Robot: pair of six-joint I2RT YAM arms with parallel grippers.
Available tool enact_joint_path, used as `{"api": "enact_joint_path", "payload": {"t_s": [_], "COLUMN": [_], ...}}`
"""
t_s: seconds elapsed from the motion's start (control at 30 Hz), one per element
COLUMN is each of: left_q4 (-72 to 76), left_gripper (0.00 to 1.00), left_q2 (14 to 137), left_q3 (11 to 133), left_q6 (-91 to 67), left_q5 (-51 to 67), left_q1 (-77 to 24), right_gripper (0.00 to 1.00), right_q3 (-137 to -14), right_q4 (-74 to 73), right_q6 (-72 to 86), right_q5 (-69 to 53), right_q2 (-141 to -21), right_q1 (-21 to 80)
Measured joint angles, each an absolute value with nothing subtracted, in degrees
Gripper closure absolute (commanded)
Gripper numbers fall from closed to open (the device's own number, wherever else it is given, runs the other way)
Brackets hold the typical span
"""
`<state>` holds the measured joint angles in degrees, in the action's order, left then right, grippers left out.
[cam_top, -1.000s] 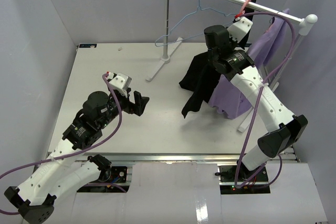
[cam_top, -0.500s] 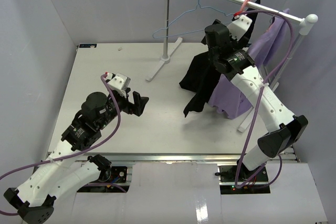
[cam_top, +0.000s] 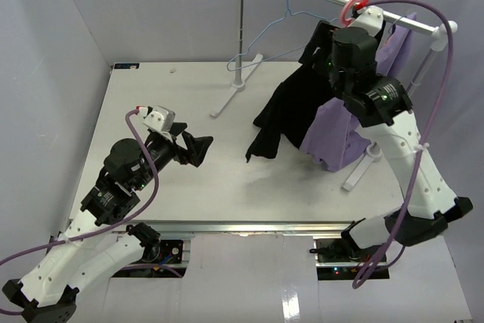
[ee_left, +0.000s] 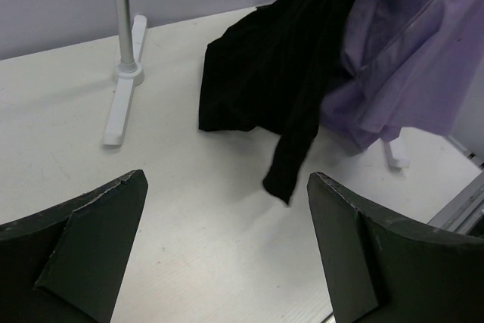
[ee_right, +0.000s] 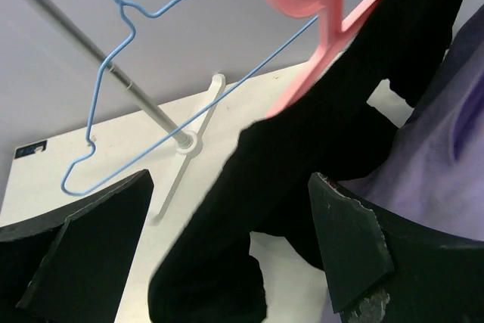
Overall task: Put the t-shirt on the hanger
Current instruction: Place the hanger at the clothesline, then reset both arms
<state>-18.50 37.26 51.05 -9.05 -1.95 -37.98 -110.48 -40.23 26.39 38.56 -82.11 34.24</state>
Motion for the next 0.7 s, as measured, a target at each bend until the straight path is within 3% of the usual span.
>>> {"api": "enact_joint_path", "payload": {"t_s": [0.23,0.47,0.7], "left_q4": [-12.9,-4.4,1.9], "left_gripper": [0.02,0.02,0.02], "left_q2": [37.3,36.6,36.2], "left_q3": [49.0,38.4,32.1], "left_q6": [-15.4,-21.8,-23.7], "left_q5": [0.3,1.8,6.1], "left_q1": [-38.0,-38.0,-38.0], "right_gripper": [0.10,0.10,0.10], "right_q3": [-108.3,-97.0,-67.4], "right_q4": [-38.6,-32.0,-17.1], "right_q6": [20.1,11.3,9.5], "right_q5": [22.6,13.8,7.0], "right_q2": [-73.3,-72.1,-61.7], "right_q1": [35.6,50.6,58.9]}}
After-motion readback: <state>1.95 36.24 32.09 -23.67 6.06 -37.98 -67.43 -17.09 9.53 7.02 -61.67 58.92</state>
